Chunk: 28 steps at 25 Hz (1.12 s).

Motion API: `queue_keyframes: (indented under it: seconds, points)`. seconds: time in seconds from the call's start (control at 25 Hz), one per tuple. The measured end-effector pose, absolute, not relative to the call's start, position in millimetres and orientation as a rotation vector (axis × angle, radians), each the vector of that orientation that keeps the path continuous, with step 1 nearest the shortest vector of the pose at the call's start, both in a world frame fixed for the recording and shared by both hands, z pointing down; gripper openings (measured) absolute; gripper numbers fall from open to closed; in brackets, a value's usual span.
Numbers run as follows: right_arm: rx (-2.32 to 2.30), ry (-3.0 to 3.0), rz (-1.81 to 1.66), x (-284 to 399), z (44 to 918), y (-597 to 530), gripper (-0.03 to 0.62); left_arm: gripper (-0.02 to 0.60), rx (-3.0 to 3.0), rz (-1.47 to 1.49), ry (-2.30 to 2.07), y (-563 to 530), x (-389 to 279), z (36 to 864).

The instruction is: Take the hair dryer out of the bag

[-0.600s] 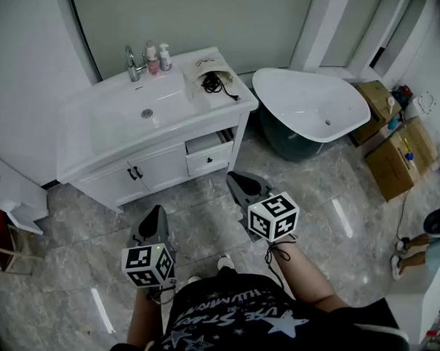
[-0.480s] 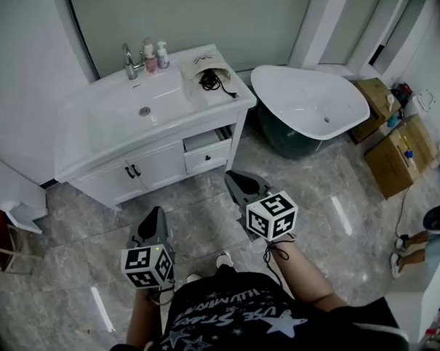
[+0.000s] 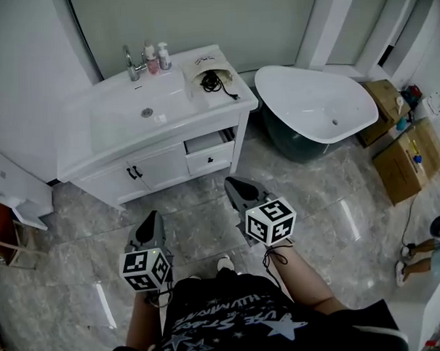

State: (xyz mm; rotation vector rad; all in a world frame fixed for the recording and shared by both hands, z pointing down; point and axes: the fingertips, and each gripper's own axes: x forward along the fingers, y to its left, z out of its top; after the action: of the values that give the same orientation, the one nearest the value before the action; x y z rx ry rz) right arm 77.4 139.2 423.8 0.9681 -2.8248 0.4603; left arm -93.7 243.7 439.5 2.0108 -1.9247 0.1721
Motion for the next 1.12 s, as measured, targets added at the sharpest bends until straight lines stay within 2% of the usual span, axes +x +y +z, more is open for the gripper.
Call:
queue_keyframes:
  seconds: [0.28,0.32,0.36,0.44,0.56,0.64,0.76,1.12]
  points:
    - [0.944,-2.847,0.427,89.1,423.9,121.6,0.002,0.028,2.005,0.168,-2.062,231.7,-87.8,427.1]
    - [0.934,-2.852,0.442,89.4,423.7,119.9,0.040,0.044,2.009,0.161,-2.064,230.0,-87.3,424.9]
    - [0.926,-2.855,0.457,89.6,423.9,117.8,0.095,0.096,2.015,0.157,-2.063,227.9,-87.0,423.6]
    - [0.929,-2.851,0.480,90.7,426.3,110.8,0.147,0.219,2.021,0.155,-2.063,222.6,-87.6,424.0]
    - [0.964,-2.817,0.523,95.2,435.4,97.5,0.244,0.301,2.025,0.174,-2.059,212.7,-89.1,430.8]
    - [0.990,-2.794,0.571,99.1,442.0,89.4,0.262,0.335,2.037,0.196,-2.040,203.6,-88.6,435.8]
    - [1.036,-2.755,0.609,103.2,452.0,72.9,0.276,0.357,2.061,0.217,-2.028,182.7,-91.2,440.8]
    - [1.151,-2.671,0.640,91.2,469.5,-17.0,0.291,0.360,2.106,0.193,-1.944,74.2,-123.2,461.3]
